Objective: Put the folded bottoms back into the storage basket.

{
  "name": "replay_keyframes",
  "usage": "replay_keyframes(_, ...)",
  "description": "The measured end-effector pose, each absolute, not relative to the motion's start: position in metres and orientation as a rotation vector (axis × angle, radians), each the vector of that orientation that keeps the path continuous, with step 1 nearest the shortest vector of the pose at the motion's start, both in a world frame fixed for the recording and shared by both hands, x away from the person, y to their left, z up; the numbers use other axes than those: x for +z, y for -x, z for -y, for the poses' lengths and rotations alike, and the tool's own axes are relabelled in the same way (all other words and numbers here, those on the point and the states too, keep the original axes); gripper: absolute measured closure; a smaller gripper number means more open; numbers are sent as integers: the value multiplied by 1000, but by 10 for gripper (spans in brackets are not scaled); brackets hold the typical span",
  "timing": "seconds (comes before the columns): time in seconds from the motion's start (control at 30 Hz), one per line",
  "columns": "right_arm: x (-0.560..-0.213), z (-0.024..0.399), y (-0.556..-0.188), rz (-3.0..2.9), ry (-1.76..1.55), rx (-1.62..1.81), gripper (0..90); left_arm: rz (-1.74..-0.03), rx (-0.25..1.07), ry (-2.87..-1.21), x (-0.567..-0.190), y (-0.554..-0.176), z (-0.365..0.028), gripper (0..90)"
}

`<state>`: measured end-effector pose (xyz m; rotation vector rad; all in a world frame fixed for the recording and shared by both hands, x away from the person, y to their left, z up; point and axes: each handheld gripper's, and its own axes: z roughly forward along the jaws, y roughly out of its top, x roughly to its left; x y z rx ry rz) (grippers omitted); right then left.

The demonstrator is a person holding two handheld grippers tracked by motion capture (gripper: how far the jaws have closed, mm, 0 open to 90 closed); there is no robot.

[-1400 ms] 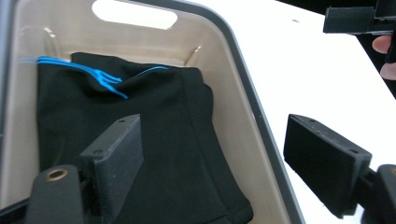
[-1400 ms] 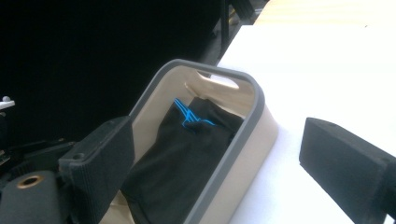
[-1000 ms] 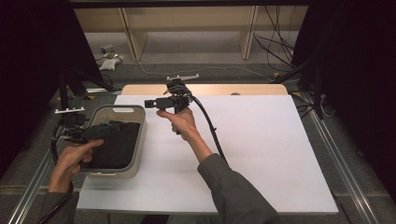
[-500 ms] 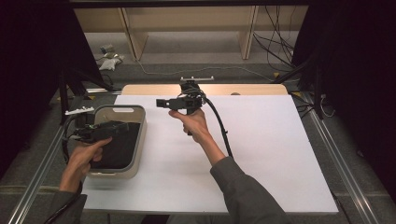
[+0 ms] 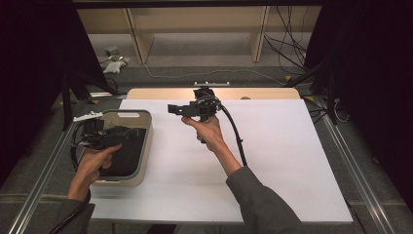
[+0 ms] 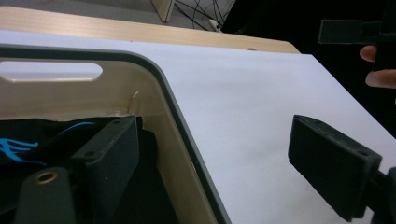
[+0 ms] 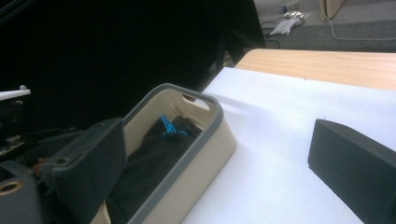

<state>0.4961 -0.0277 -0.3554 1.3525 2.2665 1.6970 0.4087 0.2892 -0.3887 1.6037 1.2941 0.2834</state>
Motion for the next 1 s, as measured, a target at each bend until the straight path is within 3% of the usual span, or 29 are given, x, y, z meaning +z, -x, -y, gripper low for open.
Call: replay_keyframes(1.0,-357,66,-479,-2208,-1261,1702,6,-1181,315,-1635,-395,-408,-258,158)
